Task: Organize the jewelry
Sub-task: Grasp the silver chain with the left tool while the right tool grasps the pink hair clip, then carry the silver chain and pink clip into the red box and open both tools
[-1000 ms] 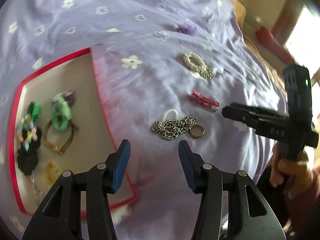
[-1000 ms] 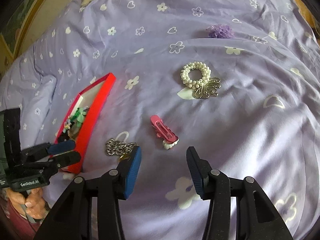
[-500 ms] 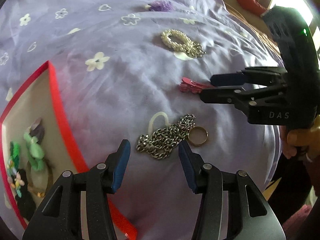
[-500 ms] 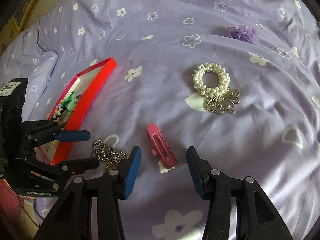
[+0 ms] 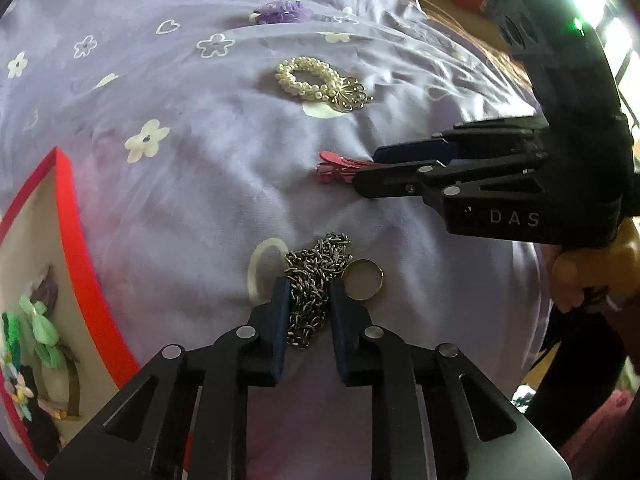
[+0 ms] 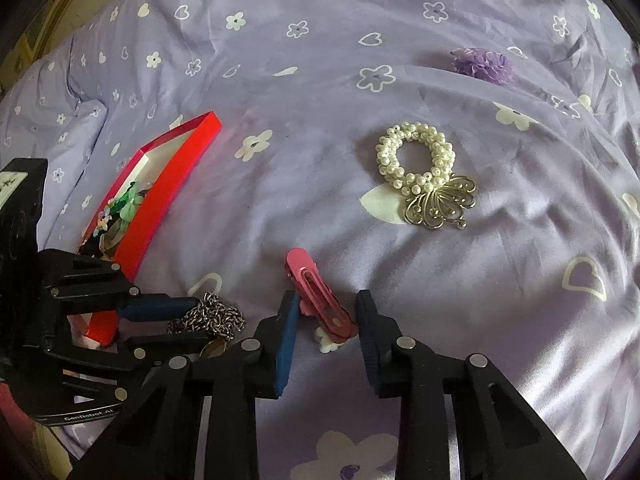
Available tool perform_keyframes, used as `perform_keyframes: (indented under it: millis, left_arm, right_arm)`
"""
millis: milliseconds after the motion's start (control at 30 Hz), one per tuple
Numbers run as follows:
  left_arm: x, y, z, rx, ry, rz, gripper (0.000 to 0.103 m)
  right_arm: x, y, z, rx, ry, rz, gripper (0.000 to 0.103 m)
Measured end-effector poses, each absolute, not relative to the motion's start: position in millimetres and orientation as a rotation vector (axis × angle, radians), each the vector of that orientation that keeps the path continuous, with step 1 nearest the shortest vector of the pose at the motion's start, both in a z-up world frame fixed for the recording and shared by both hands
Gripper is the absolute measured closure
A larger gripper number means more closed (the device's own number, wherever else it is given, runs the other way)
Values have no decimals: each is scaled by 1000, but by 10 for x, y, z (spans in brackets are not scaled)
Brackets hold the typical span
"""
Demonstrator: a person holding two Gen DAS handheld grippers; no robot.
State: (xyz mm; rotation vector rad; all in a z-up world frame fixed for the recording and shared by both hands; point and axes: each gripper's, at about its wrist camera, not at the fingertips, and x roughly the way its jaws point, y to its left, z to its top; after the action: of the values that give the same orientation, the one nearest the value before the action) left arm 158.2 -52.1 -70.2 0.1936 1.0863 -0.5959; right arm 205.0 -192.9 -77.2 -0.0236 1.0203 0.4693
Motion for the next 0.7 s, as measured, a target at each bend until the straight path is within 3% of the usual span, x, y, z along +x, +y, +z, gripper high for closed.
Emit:
perform_keyframes:
  millis: [67, 100, 700]
  left_arm:
    - [1566, -483, -681, 163, 1086, -596, 93]
    - [1553, -477, -670, 157, 1082, -591, 93]
    - [1232, -96, -140, -105, 949, -512, 96]
  right_arm:
    - [2020, -1953, -750, -4, 1016, 464, 77]
    - [2002, -1971, -737, 11, 1016, 464, 84]
    - [1614, -2073, -288, 182, 911, 492, 84]
